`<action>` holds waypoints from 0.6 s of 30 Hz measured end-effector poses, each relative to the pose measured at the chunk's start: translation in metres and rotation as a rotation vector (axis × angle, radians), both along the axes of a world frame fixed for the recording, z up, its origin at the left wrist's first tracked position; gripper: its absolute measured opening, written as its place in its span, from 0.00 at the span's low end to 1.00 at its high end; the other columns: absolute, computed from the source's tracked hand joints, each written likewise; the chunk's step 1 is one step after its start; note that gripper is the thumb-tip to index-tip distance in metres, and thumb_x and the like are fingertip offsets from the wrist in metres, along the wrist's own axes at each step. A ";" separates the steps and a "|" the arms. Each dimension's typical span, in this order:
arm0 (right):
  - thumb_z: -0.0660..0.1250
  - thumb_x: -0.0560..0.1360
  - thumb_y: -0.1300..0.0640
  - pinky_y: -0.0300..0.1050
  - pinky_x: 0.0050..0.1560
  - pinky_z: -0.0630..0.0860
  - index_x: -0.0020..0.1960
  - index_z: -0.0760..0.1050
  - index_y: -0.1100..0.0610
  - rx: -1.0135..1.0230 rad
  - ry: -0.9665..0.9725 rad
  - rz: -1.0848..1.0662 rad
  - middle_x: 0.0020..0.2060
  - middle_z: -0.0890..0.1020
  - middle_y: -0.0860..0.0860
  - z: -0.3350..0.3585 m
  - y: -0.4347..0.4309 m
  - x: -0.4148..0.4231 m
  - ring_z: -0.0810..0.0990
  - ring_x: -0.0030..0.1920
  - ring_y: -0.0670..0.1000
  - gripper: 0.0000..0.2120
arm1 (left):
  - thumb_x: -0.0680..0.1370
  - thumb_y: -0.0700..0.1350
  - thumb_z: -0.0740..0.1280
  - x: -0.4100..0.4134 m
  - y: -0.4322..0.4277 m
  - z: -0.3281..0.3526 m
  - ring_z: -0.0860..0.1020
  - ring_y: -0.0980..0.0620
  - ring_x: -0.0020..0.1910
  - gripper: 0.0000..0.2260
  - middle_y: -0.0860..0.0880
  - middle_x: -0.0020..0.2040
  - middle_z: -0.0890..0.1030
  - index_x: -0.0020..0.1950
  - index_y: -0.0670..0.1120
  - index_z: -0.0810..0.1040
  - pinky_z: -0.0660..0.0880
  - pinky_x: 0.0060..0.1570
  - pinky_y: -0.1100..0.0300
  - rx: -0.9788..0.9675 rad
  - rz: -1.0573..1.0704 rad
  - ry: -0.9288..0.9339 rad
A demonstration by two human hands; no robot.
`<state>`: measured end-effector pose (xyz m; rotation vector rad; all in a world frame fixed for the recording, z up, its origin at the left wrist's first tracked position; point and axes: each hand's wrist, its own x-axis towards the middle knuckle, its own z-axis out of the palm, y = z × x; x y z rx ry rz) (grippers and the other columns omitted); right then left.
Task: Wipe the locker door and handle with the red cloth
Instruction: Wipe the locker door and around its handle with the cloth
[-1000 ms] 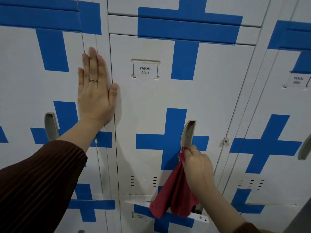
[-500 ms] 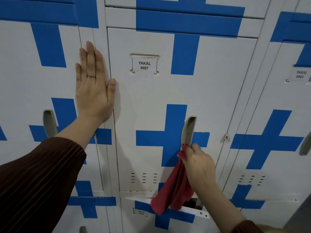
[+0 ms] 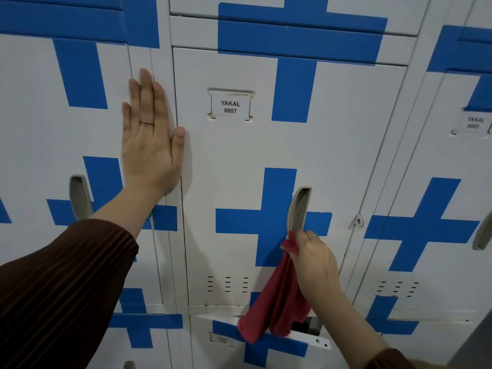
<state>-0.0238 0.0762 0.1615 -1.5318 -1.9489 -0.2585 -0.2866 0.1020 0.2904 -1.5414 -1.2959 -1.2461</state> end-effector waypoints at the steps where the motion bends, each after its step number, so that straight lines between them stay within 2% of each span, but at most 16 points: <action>1: 0.60 0.78 0.53 0.38 0.39 0.70 0.57 0.73 0.59 -0.015 0.070 0.042 0.45 0.78 0.53 0.000 0.000 0.002 0.75 0.41 0.50 0.12 | 0.81 0.50 0.47 0.000 0.000 0.000 0.46 0.40 0.75 0.27 0.35 0.75 0.49 0.75 0.36 0.47 0.38 0.73 0.55 0.000 -0.001 -0.001; 3: 0.63 0.77 0.54 0.30 0.38 0.67 0.54 0.74 0.59 0.009 0.220 0.087 0.42 0.77 0.50 0.000 -0.001 0.003 0.72 0.39 0.47 0.10 | 0.81 0.50 0.47 0.000 0.000 0.000 0.46 0.40 0.75 0.27 0.35 0.75 0.49 0.75 0.36 0.47 0.38 0.73 0.55 0.000 -0.004 -0.005; 6: 0.70 0.72 0.57 0.28 0.35 0.65 0.45 0.78 0.59 0.014 0.414 0.119 0.33 0.75 0.45 -0.001 0.000 0.004 0.71 0.35 0.41 0.06 | 0.81 0.50 0.47 0.000 0.000 0.000 0.46 0.40 0.75 0.27 0.35 0.75 0.49 0.75 0.36 0.48 0.39 0.73 0.55 0.003 -0.006 -0.007; 10: 0.74 0.68 0.59 0.43 0.40 0.75 0.42 0.79 0.57 0.022 0.612 0.199 0.34 0.81 0.49 0.000 -0.007 0.008 0.78 0.38 0.49 0.06 | 0.80 0.50 0.47 0.000 0.000 -0.001 0.46 0.40 0.74 0.27 0.35 0.75 0.50 0.75 0.36 0.48 0.39 0.73 0.54 0.007 -0.008 -0.005; 12: 0.74 0.67 0.60 0.39 0.39 0.73 0.43 0.80 0.59 0.163 0.585 0.165 0.33 0.79 0.49 0.007 -0.009 0.006 0.77 0.36 0.49 0.06 | 0.80 0.50 0.47 0.000 0.000 -0.001 0.46 0.40 0.74 0.27 0.35 0.75 0.50 0.75 0.36 0.48 0.39 0.73 0.55 0.007 -0.007 -0.006; 14: 0.73 0.68 0.61 0.29 0.39 0.68 0.44 0.80 0.62 0.293 0.531 0.103 0.32 0.76 0.48 0.022 -0.008 0.000 0.74 0.33 0.48 0.07 | 0.80 0.49 0.47 0.000 0.000 0.000 0.46 0.40 0.74 0.27 0.35 0.75 0.50 0.75 0.35 0.48 0.39 0.73 0.55 0.011 -0.004 -0.006; 15: 0.73 0.69 0.61 0.27 0.38 0.66 0.45 0.80 0.63 0.327 0.484 0.081 0.32 0.74 0.48 0.028 -0.006 -0.003 0.72 0.33 0.48 0.07 | 0.80 0.49 0.47 0.000 0.000 0.000 0.46 0.39 0.74 0.27 0.35 0.75 0.50 0.75 0.35 0.48 0.39 0.73 0.55 0.010 -0.006 -0.005; 18: 0.67 0.74 0.58 0.35 0.37 0.64 0.52 0.77 0.64 0.184 0.289 0.057 0.35 0.69 0.48 0.033 0.002 -0.009 0.68 0.34 0.48 0.11 | 0.80 0.49 0.47 0.000 0.000 0.000 0.46 0.40 0.74 0.27 0.34 0.75 0.50 0.75 0.35 0.48 0.38 0.73 0.55 0.006 -0.015 -0.008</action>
